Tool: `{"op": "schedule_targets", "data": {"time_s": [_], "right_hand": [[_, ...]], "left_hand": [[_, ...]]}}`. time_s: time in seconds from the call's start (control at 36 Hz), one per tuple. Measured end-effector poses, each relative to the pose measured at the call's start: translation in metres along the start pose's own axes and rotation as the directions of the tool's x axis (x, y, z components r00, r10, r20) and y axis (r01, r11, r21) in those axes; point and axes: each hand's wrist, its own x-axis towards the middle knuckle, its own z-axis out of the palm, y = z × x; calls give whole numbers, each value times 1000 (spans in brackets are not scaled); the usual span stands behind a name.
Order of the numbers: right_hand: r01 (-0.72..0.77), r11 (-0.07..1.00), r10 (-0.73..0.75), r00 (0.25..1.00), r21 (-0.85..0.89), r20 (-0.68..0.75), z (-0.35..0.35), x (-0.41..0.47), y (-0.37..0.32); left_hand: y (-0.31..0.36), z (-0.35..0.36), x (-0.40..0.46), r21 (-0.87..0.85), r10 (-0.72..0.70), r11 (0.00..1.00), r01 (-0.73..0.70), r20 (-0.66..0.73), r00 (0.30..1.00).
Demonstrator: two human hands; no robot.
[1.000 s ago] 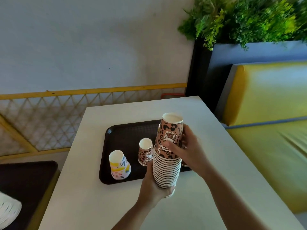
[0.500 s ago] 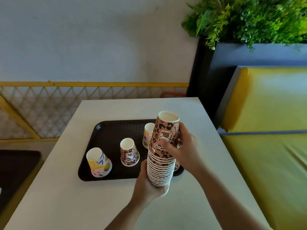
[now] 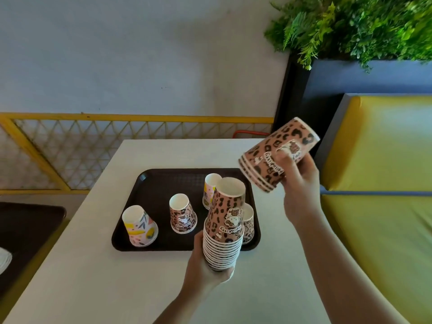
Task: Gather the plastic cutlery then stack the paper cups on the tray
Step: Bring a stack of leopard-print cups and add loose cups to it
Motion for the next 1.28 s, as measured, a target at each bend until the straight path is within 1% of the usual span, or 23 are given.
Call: {"op": "schedule_targets", "data": {"time_s": [0.06,0.11,0.17,0.22,0.28,0.33,0.42,0.5,0.58,0.64,0.67,0.75,0.78,0.83,0.94,1.0,1.08,1.28], "right_hand": [[-20,999,18,997,-27,-78,-5,6,10],[-18,991,4,995,-135,-104,-8,7,26],[-18,966,-3,997,-259,-80,-11,5,49],[-42,932,24,998,-359,-53,-13,1,72],[-60,878,51,998,-475,-31,-15,-4,95],[-68,841,77,997,-536,-4,-17,-10,113],[-107,813,138,990,-573,11,-18,-17,132],[-143,791,196,980,-595,24,-18,-22,141],[-131,754,214,976,-644,52,-17,-28,144],[-138,744,220,974,-654,45,-16,-32,142],[-134,742,200,980,-656,26,-14,-34,136],[-35,777,35,999,-629,-12,-7,-39,110],[-3,799,-4,1000,-602,-10,-1,-40,97],[44,843,-28,999,-536,37,10,-43,76],[66,827,64,976,-559,209,27,-48,51],[60,831,98,963,-553,251,33,-51,47],[43,828,117,962,-559,248,36,-54,46],[92,828,30,977,-553,209,36,-56,42]], "left_hand": [[1,-2,-1,1,-2,1000,2,-27,1000],[1,-3,-1,-3,-9,1000,8,-55,998],[0,-5,-1,-8,-12,1000,11,-74,997],[-1,-7,-1,-9,-13,1000,13,-82,997],[-1,-9,-1,-6,-11,1000,10,-79,997],[0,-10,-1,-9,-11,1000,11,-74,997],[0,-12,-1,-26,-22,999,20,-66,998],[1,-14,0,-29,-17,999,15,-52,999],[0,-17,2,-26,-13,1000,12,-40,999],[-3,-19,4,-26,-16,1000,15,-28,999],[-4,-20,5,-21,-17,1000,17,-17,1000],[-6,-21,8,2,-1,1000,1,16,1000],[-7,-21,9,13,9,1000,-9,26,1000],[-8,-21,10,25,18,1000,-19,52,999],[-5,-20,12,16,29,999,-31,85,996],[-3,-21,13,14,42,999,-43,96,995],[-2,-21,14,12,47,999,-48,116,992],[0,-19,12,4,69,998,-70,133,989]]}}
